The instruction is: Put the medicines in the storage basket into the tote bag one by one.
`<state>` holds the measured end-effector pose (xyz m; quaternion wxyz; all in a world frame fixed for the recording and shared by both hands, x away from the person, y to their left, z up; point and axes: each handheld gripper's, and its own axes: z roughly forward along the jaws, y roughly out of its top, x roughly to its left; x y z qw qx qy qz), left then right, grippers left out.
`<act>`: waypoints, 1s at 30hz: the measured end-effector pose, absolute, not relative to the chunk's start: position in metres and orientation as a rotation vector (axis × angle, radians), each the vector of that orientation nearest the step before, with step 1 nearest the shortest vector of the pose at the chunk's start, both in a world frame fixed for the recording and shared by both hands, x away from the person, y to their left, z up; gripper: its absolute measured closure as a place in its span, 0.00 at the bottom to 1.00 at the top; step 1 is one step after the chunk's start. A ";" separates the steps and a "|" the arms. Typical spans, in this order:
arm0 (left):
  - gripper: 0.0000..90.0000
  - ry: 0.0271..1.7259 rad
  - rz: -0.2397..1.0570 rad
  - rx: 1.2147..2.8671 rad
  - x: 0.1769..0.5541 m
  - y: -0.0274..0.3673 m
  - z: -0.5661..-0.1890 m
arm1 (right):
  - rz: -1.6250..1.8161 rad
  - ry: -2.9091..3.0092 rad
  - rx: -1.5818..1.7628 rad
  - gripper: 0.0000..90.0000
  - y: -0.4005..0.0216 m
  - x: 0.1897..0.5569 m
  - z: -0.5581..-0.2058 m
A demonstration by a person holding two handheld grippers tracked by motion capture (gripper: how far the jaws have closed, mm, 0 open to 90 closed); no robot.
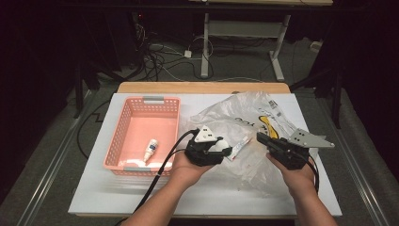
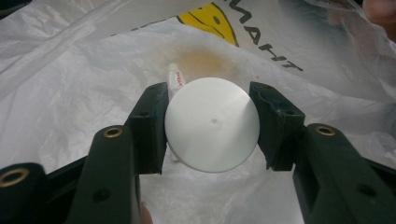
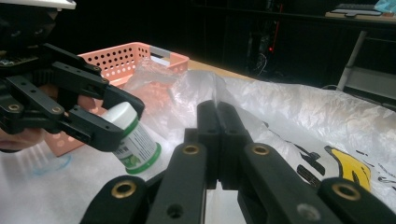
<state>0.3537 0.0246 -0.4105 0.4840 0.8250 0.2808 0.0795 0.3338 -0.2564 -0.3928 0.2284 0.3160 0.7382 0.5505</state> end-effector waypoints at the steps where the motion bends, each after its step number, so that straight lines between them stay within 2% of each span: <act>1: 0.54 0.679 0.190 2.009 0.354 0.022 -0.411 | 1.516 2.032 0.866 1.00 -0.256 0.334 -0.393; 30: 0.54 0.650 0.193 2.058 0.384 -0.049 -0.445 | 1.533 2.014 0.868 1.00 -0.259 0.334 -0.390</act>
